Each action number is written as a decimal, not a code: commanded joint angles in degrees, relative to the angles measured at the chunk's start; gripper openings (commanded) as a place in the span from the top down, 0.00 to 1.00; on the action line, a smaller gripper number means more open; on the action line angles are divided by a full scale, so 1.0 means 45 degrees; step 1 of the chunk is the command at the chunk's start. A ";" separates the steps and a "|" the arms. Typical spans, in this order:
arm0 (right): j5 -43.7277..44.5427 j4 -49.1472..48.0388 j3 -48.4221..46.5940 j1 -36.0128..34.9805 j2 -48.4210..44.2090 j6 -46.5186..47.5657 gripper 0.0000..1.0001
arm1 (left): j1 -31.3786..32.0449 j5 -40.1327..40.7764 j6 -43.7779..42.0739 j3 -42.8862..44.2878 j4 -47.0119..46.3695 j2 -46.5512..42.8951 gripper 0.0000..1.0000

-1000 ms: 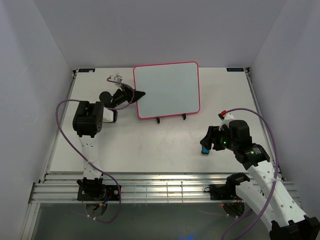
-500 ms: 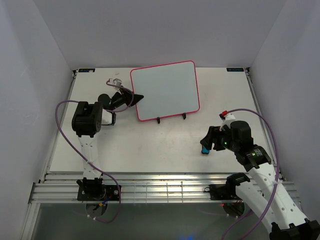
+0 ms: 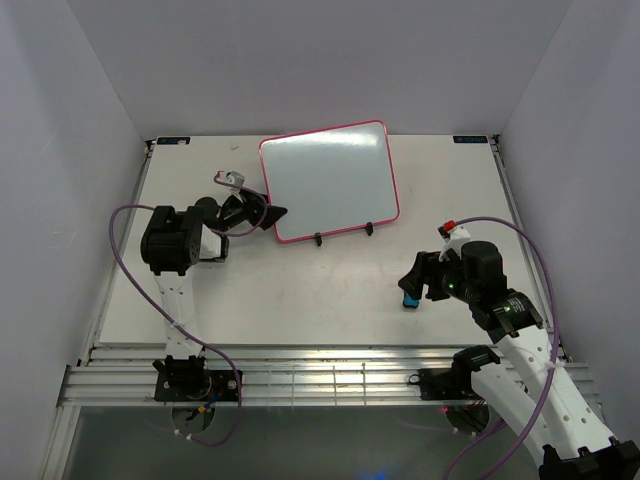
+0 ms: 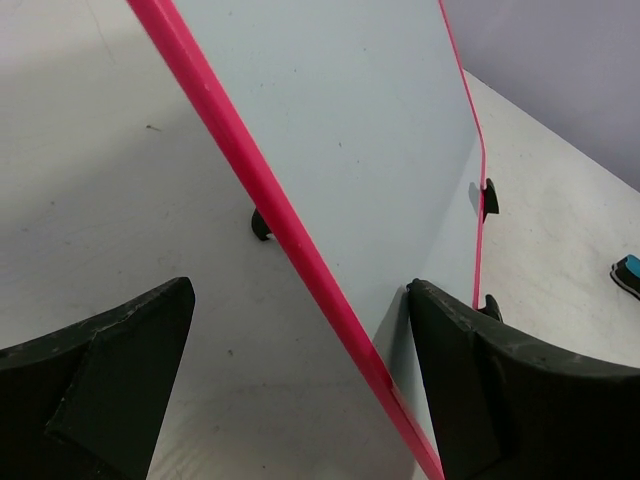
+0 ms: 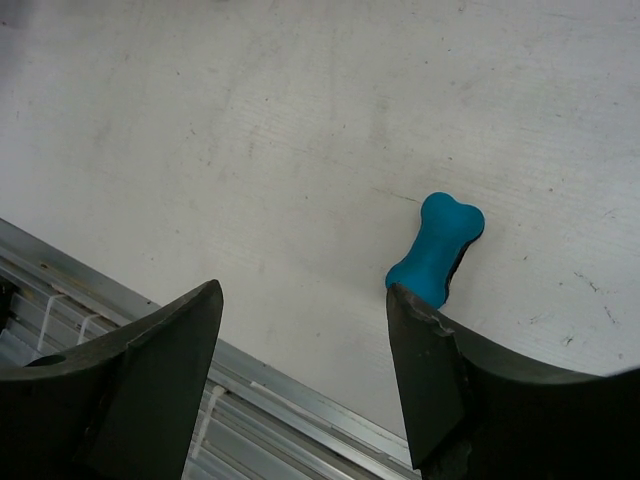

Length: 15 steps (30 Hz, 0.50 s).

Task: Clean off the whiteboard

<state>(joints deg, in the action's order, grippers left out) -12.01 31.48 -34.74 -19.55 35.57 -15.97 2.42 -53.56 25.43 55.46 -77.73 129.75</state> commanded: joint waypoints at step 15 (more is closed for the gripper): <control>0.3797 0.0327 -0.2180 0.0028 0.0825 0.0794 0.10 | -0.0264 1.1119 0.2336 -0.3187 1.1751 -1.2091 0.02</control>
<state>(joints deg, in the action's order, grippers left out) -2.79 32.91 -39.38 -19.55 38.85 -14.00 0.69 -16.03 31.51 37.06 -54.50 84.82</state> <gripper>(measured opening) 0.900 0.979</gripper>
